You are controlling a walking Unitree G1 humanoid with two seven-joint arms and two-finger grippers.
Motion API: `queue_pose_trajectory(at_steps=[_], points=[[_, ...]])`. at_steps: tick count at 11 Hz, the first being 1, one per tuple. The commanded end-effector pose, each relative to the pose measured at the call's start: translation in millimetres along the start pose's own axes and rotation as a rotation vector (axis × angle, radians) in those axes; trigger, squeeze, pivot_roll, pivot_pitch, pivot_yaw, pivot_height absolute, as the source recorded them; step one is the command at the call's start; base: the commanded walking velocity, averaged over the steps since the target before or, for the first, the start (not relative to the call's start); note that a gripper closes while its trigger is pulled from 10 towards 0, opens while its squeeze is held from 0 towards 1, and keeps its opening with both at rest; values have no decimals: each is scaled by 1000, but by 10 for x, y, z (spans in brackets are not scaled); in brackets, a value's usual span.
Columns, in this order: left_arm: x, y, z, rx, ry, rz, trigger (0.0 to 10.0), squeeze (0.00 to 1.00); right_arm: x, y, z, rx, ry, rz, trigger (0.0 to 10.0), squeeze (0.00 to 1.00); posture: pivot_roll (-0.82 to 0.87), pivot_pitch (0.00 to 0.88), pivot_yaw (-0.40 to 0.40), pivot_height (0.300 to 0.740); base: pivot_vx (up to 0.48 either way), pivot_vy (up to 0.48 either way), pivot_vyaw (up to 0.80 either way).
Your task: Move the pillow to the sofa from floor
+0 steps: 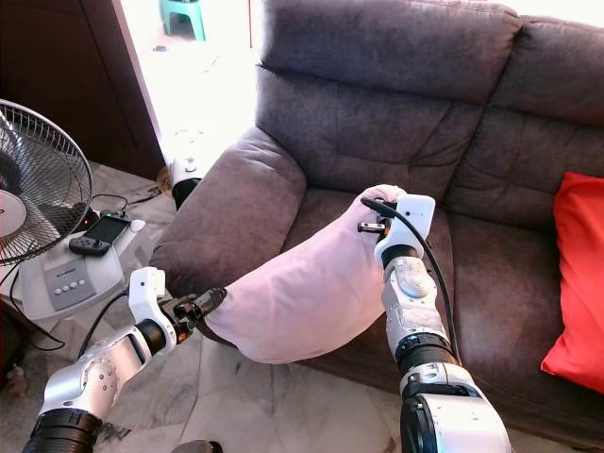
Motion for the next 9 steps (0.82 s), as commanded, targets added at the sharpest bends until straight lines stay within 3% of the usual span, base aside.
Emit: queue_pose_trajectory(at_steps=[1, 5, 9], points=[[25, -88, 0, 38, 4, -17, 10000, 0, -5, -79, -22, 31, -2, 2, 10000, 0, 111, 43, -49, 740, 0, 0, 0], [4, -171, 84, 77, 11, -42, 10000, 0, -15, -69, -20, 29, -5, 2, 10000, 0, 104, 77, -50, 740, 0, 0, 0], [111, -294, 122, 163, 83, -29, 10000, 0, -32, -61, -18, 28, -13, 3, 10000, 0, 93, 95, -48, 740, 0, 0, 0]])
Point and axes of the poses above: a point about 5 cm out from each wrist's last joint towards the gripper, its own z axis pointing out of the wrist towards the gripper, its own y axis along the axis of the wrist's last joint, x = y × z, the point moved 3 cm from there along z, pointing out of the wrist towards the gripper, and after that the axes turned 10 degrees about -z, right-handed, at the moved point
